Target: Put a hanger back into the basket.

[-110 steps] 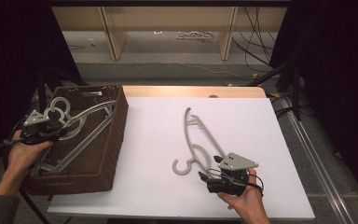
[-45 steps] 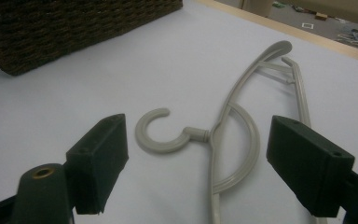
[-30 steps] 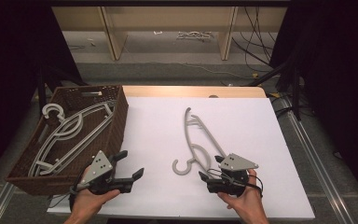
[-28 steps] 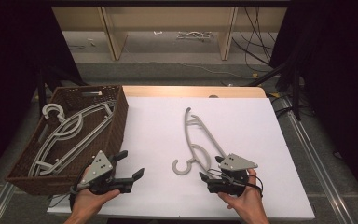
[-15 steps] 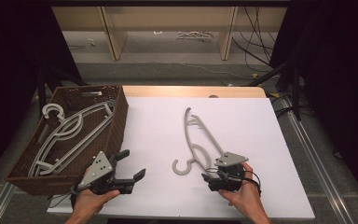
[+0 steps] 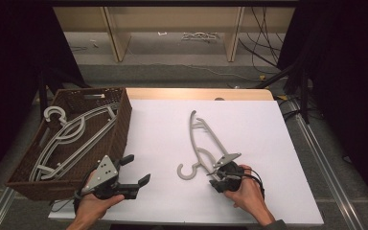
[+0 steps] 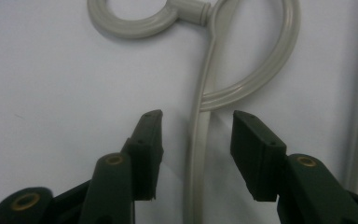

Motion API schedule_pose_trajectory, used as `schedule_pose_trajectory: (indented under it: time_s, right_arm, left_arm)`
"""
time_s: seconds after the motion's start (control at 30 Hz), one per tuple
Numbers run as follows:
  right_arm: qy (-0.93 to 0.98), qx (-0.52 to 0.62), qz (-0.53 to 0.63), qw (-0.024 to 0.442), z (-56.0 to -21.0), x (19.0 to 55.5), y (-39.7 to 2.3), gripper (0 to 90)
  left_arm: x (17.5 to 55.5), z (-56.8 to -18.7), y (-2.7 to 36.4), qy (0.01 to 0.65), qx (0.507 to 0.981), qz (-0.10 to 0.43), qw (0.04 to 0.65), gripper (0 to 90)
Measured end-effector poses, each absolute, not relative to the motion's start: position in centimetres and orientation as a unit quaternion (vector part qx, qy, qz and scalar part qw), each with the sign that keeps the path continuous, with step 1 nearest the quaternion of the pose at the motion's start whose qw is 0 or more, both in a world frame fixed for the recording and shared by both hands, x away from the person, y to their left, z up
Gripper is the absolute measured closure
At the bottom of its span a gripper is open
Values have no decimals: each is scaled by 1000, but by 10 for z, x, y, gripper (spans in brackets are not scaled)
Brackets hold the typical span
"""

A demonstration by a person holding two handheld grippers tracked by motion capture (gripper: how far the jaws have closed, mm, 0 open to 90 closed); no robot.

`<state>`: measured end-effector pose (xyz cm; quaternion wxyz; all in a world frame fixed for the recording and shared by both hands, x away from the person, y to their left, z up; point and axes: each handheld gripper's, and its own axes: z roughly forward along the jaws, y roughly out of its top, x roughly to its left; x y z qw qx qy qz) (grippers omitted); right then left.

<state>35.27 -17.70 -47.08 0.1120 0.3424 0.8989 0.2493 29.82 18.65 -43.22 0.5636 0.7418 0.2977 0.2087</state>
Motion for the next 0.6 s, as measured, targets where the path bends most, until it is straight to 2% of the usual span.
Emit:
schedule_pose_trajectory:
  time_s: [0.3,0.6]
  right_arm:
    - [908,354,208,79,-466,365,-168,621]
    - [918,341,188,72,-465,372,-165,707]
  left_arm:
    - [300,-434,184,294,745,208,561,172]
    - [303,-436,182,287,753,204,555,184]
